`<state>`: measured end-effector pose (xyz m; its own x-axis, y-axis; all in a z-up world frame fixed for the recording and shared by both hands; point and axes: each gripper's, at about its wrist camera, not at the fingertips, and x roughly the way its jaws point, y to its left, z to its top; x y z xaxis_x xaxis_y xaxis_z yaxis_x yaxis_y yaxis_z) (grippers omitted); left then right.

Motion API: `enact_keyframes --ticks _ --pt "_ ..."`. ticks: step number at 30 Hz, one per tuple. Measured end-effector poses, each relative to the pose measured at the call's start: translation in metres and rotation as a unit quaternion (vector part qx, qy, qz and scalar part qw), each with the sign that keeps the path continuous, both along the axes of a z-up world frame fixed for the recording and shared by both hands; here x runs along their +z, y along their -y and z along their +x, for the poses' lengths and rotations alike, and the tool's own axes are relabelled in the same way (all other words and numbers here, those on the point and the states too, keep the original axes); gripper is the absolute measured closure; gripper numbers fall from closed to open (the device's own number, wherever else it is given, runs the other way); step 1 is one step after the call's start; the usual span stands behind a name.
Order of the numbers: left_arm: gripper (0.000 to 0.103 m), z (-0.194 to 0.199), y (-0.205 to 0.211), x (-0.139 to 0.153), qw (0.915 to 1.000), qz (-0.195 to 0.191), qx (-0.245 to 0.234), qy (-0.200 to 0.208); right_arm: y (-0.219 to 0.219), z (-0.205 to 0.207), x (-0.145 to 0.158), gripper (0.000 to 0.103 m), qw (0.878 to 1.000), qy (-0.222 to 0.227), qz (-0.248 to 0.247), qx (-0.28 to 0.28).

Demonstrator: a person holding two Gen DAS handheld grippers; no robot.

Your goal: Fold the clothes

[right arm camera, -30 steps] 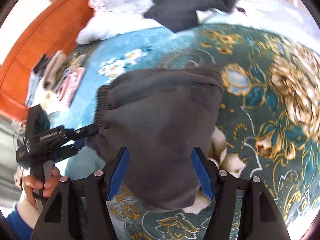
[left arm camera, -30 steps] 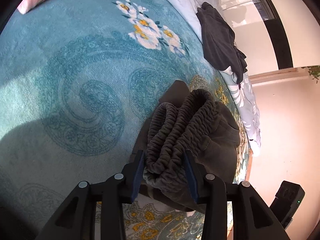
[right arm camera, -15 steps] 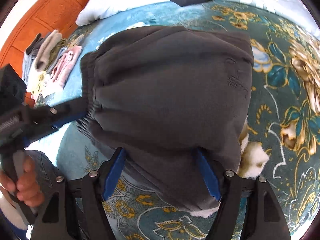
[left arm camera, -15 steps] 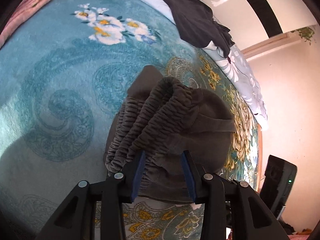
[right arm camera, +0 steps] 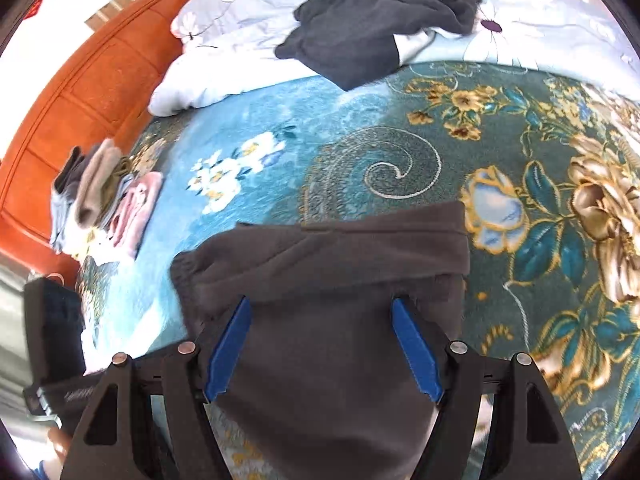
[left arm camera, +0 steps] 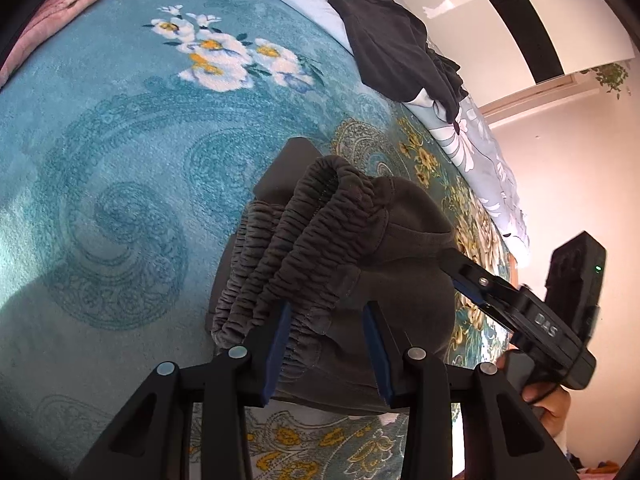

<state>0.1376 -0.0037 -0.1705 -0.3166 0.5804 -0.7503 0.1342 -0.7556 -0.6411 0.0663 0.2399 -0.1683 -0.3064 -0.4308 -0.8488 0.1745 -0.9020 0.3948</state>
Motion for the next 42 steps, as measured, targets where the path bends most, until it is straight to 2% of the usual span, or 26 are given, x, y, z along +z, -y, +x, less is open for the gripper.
enact_keyframes --ticks 3,5,6,8,9,10,14,17,19,23,26,28,31,37,42 --pt "0.062 0.001 0.001 0.006 1.0000 0.003 -0.004 0.001 0.006 -0.009 -0.014 0.028 1.000 0.015 0.020 0.004" --pt "0.062 0.004 0.003 0.013 0.9999 0.012 -0.009 -0.004 0.004 -0.006 -0.006 0.028 1.000 0.010 0.020 0.018" --pt "0.061 0.006 0.006 0.019 0.9996 0.020 -0.013 -0.016 0.000 -0.002 0.000 0.028 1.000 0.002 0.005 0.025" --pt "0.050 0.007 0.015 0.026 0.9994 0.012 -0.010 -0.031 -0.014 0.010 0.011 0.028 0.998 -0.015 -0.043 0.039" --pt "0.039 0.005 0.020 0.025 0.9995 0.009 -0.004 -0.030 -0.022 0.015 0.012 0.028 0.997 -0.017 -0.058 0.041" --pt "0.034 0.004 0.026 0.022 0.9996 0.006 0.003 -0.026 -0.030 0.020 0.012 0.028 0.997 -0.016 -0.070 0.042" --pt "0.028 -0.005 0.038 -0.009 0.9992 0.030 0.015 0.022 -0.068 0.039 -0.018 0.027 0.993 0.041 -0.114 0.011" --pt "0.025 -0.012 0.027 -0.030 0.9985 0.017 -0.020 0.048 -0.090 0.057 -0.042 0.018 0.982 0.090 -0.165 -0.025" --pt "0.018 -0.019 0.017 -0.038 0.9974 0.015 -0.045 0.055 -0.098 0.062 -0.059 0.017 0.971 0.113 -0.206 -0.043" --pt "0.013 -0.036 0.006 -0.044 0.9942 0.006 -0.093 0.053 -0.099 0.060 -0.082 0.017 0.951 0.132 -0.270 -0.071" --pt "0.009 -0.048 -0.001 -0.049 0.9900 0.008 -0.126 0.062 -0.090 0.052 -0.085 0.016 0.949 0.122 -0.284 -0.066" --pt "0.005 -0.054 -0.002 -0.053 0.9880 0.018 -0.138 0.067 -0.080 0.043 -0.086 0.007 0.949 0.120 -0.285 -0.059" --pt "0.000 -0.058 -0.001 -0.059 0.9856 0.035 -0.149 0.073 -0.067 0.033 -0.083 0.001 0.952 0.115 -0.278 -0.048" --pt "0.000 -0.054 0.007 -0.063 0.9852 0.066 -0.149 0.053 -0.060 0.029 -0.081 0.000 0.957 0.108 -0.264 -0.050" --pt "0.000 -0.051 0.010 -0.062 0.9853 0.075 -0.147 0.042 -0.057 0.028 -0.080 0.001 0.960 0.116 -0.248 -0.060"
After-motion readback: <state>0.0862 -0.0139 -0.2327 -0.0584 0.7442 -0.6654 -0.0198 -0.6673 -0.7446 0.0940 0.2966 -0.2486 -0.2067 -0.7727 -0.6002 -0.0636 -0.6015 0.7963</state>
